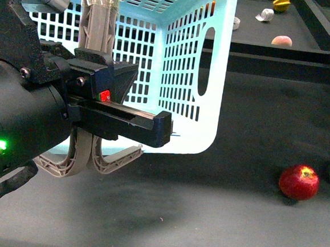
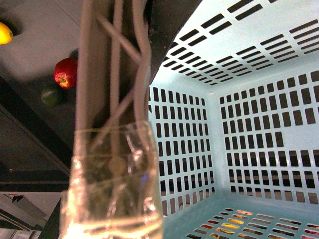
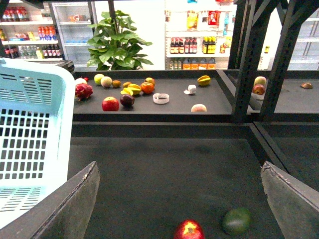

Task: Pick mango with right arm and hold basket with left

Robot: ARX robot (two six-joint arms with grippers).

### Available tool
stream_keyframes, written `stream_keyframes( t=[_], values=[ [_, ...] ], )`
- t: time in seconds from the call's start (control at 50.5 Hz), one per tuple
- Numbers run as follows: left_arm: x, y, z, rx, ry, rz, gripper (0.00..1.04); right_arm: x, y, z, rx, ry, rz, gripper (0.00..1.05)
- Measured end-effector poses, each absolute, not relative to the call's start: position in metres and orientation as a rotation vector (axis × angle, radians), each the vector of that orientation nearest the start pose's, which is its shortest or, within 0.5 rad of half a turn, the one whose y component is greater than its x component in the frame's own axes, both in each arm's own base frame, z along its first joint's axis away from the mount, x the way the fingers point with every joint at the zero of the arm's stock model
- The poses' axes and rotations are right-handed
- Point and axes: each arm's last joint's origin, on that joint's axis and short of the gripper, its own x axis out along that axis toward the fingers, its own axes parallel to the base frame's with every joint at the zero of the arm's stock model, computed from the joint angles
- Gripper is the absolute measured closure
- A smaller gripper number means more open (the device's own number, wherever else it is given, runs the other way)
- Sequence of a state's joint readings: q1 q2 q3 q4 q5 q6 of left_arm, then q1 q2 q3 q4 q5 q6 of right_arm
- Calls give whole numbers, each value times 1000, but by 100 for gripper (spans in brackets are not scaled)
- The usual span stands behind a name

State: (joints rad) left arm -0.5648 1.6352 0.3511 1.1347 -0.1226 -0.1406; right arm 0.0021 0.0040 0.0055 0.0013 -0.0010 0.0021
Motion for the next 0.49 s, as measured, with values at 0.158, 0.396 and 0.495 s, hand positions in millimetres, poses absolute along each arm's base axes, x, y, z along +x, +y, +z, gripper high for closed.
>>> stream_keyframes(
  t=[0.158,0.396,0.495],
  values=[
    [221,-136,135,-87,173,-432,99,98,0,165,2,-3,3,8],
    [221,-136,135,-87,173,-431,99,98,0,165,2,-3,3,8],
    [221,-136,135,-87,173,-432,99,98,0,165,2,-3,3,8]
  ],
)
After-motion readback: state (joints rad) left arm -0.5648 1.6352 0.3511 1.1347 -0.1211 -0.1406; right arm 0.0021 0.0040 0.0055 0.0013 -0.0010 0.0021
